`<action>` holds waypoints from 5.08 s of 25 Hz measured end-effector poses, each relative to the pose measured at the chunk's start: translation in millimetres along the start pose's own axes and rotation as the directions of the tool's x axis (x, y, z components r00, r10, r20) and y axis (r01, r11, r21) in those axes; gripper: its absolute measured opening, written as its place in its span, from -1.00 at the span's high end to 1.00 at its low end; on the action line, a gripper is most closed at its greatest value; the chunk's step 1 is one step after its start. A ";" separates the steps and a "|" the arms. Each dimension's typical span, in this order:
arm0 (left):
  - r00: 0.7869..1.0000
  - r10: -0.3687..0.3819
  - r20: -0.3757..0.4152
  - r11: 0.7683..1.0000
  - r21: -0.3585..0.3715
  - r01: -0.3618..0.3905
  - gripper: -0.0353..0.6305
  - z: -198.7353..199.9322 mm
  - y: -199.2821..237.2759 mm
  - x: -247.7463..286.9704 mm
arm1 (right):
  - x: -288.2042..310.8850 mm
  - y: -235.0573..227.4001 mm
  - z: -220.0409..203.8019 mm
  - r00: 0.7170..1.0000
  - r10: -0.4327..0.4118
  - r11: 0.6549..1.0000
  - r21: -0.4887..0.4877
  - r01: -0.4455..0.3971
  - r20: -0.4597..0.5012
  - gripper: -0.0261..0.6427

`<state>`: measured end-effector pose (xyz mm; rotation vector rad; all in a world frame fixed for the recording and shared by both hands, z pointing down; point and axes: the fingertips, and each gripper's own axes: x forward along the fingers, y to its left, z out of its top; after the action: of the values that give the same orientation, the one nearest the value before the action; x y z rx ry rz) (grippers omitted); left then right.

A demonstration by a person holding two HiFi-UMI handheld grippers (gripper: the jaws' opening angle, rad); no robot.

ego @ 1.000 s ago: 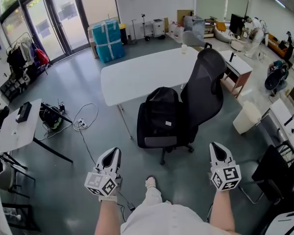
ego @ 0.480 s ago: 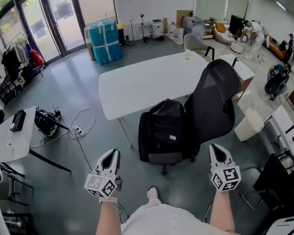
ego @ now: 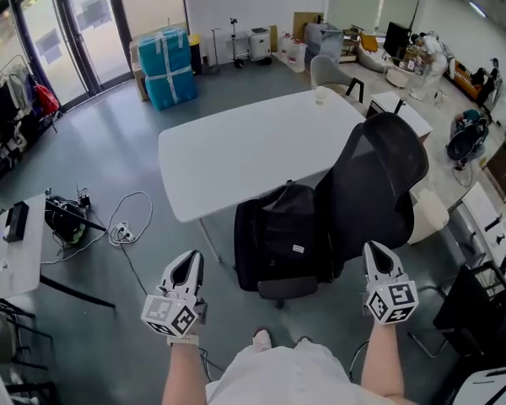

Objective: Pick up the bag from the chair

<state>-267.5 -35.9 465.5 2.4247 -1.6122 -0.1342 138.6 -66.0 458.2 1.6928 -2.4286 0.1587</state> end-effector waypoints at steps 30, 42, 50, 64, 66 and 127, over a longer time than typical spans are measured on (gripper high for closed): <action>0.994 -0.051 -0.094 0.998 0.025 0.053 0.79 -30.5 -13.6 234.0 | 220.2 -51.4 -17.3 0.952 0.300 0.953 -0.020 -0.302 -0.059 0.86; 0.959 -0.198 -0.203 0.979 -0.001 0.202 0.79 -66.0 -13.8 288.4 | 245.6 -47.7 -47.0 0.939 0.314 0.948 -0.014 -0.319 -0.139 0.86; 0.885 -0.363 -0.292 0.931 -0.075 0.357 0.42 -105.2 -21.3 318.4 | 263.2 -27.4 -85.4 0.910 0.349 0.934 0.007 -0.356 -0.226 0.56; 0.800 -0.341 -0.493 0.926 -0.032 0.375 -0.07 -191.1 -21.3 356.1 | 300.5 -16.3 -148.7 0.852 0.404 0.912 0.078 -0.403 -0.332 0.11; 0.793 -0.334 -0.510 0.928 -0.030 0.372 -0.12 -202.8 -20.6 361.2 | 304.4 -17.2 -158.5 0.842 0.415 0.908 0.095 -0.408 -0.344 0.09; 0.827 -0.355 -0.435 0.906 0.060 0.420 0.72 -63.2 -81.9 356.3 | 284.1 4.9 -3.5 0.917 0.344 0.936 0.000 -0.351 -0.199 0.81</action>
<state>-41.8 -324.3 524.8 2.6339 -0.9618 0.4330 38.5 -324.7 519.9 1.1522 -2.5385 0.3111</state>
